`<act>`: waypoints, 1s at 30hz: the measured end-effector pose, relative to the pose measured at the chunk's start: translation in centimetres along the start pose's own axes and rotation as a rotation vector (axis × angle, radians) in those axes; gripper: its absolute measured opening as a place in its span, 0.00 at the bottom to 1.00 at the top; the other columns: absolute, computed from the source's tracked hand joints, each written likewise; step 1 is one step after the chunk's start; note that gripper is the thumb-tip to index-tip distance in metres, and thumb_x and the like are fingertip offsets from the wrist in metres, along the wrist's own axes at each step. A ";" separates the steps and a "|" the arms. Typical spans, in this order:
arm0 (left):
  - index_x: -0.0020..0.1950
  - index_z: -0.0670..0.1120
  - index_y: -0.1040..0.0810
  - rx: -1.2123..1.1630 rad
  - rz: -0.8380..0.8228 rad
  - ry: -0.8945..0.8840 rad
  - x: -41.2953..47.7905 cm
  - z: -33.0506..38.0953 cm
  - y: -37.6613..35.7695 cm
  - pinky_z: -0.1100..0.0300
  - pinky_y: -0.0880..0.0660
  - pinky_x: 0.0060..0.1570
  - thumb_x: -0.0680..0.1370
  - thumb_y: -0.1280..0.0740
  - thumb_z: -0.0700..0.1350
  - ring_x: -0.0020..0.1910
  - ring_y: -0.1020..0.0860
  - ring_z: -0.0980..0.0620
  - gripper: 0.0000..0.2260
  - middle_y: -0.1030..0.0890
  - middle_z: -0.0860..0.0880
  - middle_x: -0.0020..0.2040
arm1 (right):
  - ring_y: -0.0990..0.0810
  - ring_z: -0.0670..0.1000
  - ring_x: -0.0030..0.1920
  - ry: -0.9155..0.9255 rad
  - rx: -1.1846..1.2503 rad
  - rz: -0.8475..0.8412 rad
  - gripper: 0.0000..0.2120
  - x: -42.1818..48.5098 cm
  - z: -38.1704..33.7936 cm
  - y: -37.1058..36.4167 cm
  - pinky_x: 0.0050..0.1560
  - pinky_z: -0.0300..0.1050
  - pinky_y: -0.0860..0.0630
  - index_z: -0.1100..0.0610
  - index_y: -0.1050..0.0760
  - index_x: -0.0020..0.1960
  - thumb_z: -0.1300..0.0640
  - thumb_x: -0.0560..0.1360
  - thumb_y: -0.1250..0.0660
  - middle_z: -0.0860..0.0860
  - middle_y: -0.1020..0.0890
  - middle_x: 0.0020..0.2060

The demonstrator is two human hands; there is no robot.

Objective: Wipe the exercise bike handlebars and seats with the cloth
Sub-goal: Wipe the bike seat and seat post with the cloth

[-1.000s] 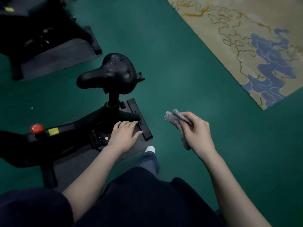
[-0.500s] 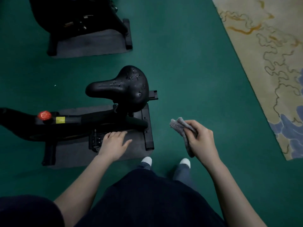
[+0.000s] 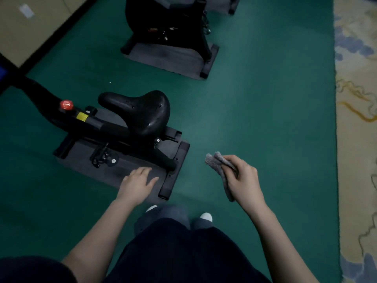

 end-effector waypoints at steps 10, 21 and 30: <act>0.77 0.49 0.45 -0.264 0.102 0.282 -1.8 2.2 -1.5 0.51 0.39 0.70 0.80 0.46 0.61 0.74 0.42 0.50 0.29 0.42 0.50 0.77 | 0.22 0.50 0.44 0.190 -0.063 -0.230 0.09 5.8 1.8 1.6 0.44 0.34 0.31 0.54 0.20 0.52 0.64 0.76 0.35 0.45 0.18 0.42; 0.77 0.50 0.45 -0.609 0.306 0.518 4.5 1.3 0.8 0.48 0.40 0.71 0.78 0.40 0.61 0.73 0.40 0.49 0.32 0.39 0.49 0.76 | 0.23 0.49 0.43 0.345 -0.146 -0.443 0.08 16.2 -1.5 -2.4 0.43 0.25 0.33 0.55 0.19 0.52 0.64 0.76 0.34 0.45 0.20 0.39; 0.76 0.48 0.42 -0.843 0.407 0.602 7.5 -0.6 2.0 0.53 0.39 0.71 0.73 0.28 0.53 0.72 0.37 0.48 0.37 0.36 0.46 0.73 | 0.20 0.49 0.40 0.342 -0.110 -0.455 0.11 23.7 -3.8 -5.5 0.40 0.36 0.28 0.51 0.20 0.48 0.66 0.74 0.34 0.45 0.18 0.36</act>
Point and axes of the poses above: each hand's wrist, its own x-axis towards the middle knuckle, its own y-axis out of the back of the hand, z = x × y, the point moved 2 cm from there along x, towards the middle knuckle
